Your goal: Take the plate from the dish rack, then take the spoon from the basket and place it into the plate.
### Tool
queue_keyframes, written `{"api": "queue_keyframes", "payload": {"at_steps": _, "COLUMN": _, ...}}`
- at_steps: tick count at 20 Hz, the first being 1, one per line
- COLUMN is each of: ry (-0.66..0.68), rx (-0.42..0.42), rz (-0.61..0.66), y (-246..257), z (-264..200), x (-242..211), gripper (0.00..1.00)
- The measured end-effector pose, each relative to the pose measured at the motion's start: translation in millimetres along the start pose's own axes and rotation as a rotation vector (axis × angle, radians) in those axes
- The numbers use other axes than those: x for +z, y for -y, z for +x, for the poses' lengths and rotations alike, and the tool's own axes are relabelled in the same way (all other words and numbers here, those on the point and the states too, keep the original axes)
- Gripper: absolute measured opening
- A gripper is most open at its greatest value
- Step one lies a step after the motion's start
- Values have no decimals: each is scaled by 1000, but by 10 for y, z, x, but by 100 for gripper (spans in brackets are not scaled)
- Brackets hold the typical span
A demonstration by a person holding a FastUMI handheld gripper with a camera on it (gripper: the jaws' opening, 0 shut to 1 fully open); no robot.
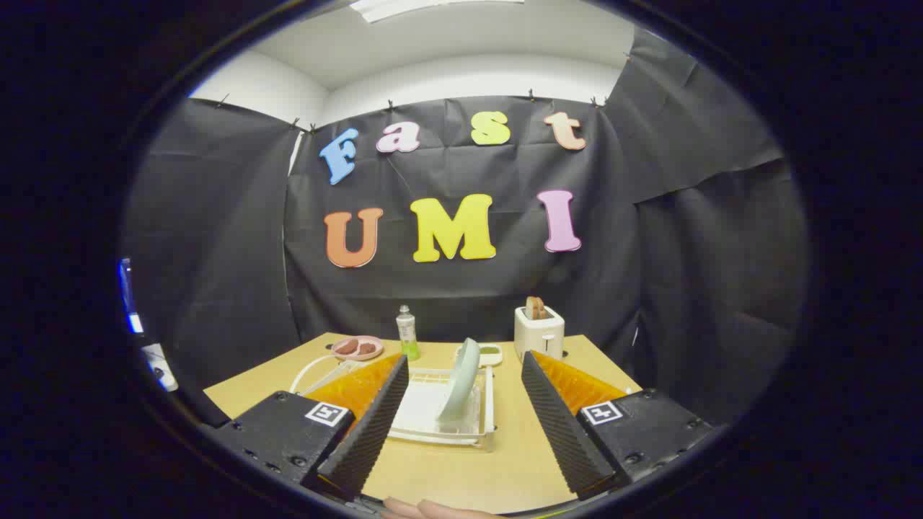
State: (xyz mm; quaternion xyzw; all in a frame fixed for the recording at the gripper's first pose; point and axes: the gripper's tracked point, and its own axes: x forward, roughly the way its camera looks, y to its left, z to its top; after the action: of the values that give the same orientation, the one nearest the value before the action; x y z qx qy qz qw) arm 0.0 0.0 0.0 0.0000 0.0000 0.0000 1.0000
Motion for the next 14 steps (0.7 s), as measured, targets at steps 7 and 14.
{"api": "queue_keyframes", "payload": {"at_steps": 7, "ry": 13, "rx": -28, "rz": -19, "y": 27, "z": 2, "x": 56, "gripper": 100}}
{"api": "queue_keyframes", "payload": {"at_steps": 14, "ry": 22, "rx": -37, "rz": -21, "y": 50, "z": -17, "x": 139, "gripper": 100}}
